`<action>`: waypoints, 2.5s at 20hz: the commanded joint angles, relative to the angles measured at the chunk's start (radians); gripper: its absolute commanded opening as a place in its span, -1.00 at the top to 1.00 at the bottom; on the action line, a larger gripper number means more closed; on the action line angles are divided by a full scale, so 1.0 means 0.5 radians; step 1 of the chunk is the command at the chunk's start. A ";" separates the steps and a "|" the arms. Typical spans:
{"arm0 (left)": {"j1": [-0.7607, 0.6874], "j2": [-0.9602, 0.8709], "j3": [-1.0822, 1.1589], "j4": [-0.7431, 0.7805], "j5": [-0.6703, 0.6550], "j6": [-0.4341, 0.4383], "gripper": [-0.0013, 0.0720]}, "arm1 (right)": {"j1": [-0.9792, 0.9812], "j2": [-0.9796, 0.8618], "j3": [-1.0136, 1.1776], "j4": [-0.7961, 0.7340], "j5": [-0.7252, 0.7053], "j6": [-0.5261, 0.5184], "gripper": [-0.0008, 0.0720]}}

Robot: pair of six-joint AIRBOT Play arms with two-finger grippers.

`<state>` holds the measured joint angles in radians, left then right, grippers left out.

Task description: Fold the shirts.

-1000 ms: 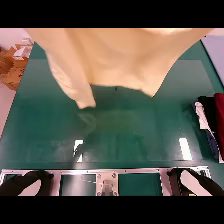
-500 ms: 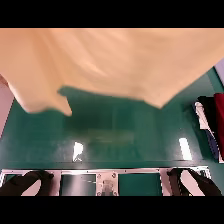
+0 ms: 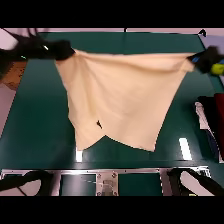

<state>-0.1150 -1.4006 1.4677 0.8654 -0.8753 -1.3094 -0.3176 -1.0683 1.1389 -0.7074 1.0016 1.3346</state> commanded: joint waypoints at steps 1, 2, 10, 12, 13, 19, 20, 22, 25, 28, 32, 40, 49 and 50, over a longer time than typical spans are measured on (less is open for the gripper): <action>-0.002 -0.528 -0.143 -0.752 0.265 0.451 0.89 | 0.061 -0.525 -0.249 0.170 -0.350 -0.238 0.95; -0.001 -0.631 -0.143 -0.960 0.270 0.578 0.89 | 0.061 -0.685 -0.202 0.257 -0.349 -0.297 0.94; 0.264 -0.721 0.089 -1.100 -0.433 0.656 -0.98 | -0.158 -1.036 0.217 0.281 0.246 -0.336 -0.04; 0.431 -0.721 0.186 -1.072 -0.801 0.582 0.33 | -0.282 -0.986 0.212 0.161 0.566 -0.326 0.02; 0.497 -0.721 0.212 -1.048 -0.935 0.576 0.87 | -0.317 -0.954 0.175 0.083 0.684 -0.311 0.02; 0.655 -0.597 0.066 -0.397 -1.311 0.307 0.90 | -0.353 -0.411 -0.687 -0.380 0.734 -0.176 0.17; 0.658 -0.518 -0.066 -0.316 -1.293 0.320 0.90 | -0.353 -0.311 -0.818 -0.486 0.719 -0.115 0.17; 0.658 -0.346 -0.325 -0.079 -1.189 0.331 0.90 | -0.352 -0.117 -1.050 -0.588 0.658 -0.035 -0.15; 0.658 -0.163 -0.513 0.337 -1.067 0.268 0.89 | -0.347 -0.043 -1.257 -0.553 0.532 -0.021 -0.37; 0.658 -0.085 -0.526 0.460 -1.007 0.166 0.89 | -0.237 -0.081 -1.400 -0.401 0.329 -0.109 -0.44; 0.658 -0.064 -0.526 0.455 -1.025 0.113 0.89 | 0.081 -0.279 -1.415 -0.176 0.124 -0.160 -0.35; 0.658 0.011 -0.526 0.510 -1.053 0.021 0.89 | -0.227 -0.347 -0.835 -0.441 0.173 -0.033 0.94; 0.642 0.025 -0.864 0.226 -0.856 -0.090 -0.60 | -0.595 -0.377 -0.759 -0.567 0.093 0.119 0.94; 0.623 0.024 -0.982 0.112 -0.791 -0.046 -0.60 | -0.573 -0.377 -0.760 -0.566 0.092 0.113 0.94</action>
<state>0.2085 -1.3891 1.0801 1.0393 -1.3312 -1.3487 -0.5968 -1.2537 0.7528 -0.9775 1.0573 1.3796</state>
